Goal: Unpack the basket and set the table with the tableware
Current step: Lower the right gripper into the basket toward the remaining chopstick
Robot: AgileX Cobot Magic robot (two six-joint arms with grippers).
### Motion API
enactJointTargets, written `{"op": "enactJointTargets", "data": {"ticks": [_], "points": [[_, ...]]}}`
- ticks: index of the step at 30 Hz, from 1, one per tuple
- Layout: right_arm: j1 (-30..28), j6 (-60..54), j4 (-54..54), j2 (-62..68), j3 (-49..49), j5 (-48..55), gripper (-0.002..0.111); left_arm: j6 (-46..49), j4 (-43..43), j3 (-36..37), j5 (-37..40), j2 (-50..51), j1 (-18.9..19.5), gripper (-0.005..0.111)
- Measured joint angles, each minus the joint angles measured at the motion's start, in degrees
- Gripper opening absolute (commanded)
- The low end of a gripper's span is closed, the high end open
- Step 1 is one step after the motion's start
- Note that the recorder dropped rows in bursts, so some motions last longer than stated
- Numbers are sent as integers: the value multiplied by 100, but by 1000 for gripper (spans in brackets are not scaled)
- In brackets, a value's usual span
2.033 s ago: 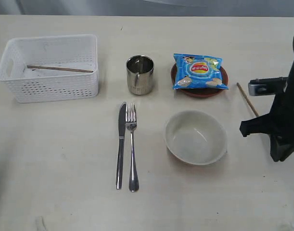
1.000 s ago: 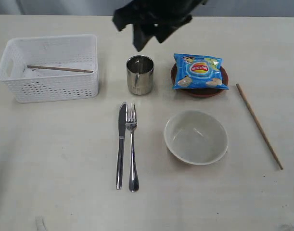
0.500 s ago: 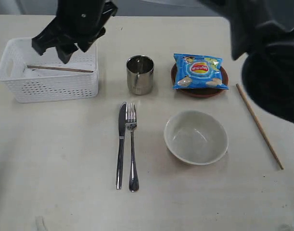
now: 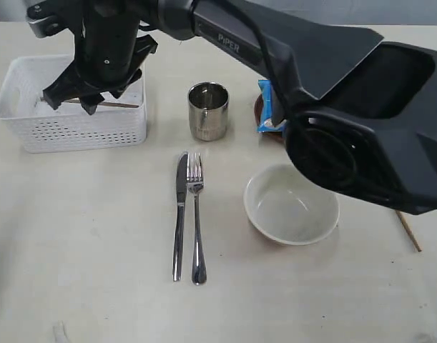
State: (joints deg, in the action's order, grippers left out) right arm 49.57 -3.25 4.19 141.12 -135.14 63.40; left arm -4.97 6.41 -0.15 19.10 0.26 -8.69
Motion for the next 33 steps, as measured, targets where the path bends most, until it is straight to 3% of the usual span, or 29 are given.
{"op": "enactJointTargets", "data": {"ticks": [18, 33], "points": [[0, 177, -198, 337, -254, -82, 48, 0, 0, 0, 0, 0, 0, 0], [34, -257, 356, 340, -332, 572, 0, 0, 0, 0, 0, 0, 0, 0]]}}
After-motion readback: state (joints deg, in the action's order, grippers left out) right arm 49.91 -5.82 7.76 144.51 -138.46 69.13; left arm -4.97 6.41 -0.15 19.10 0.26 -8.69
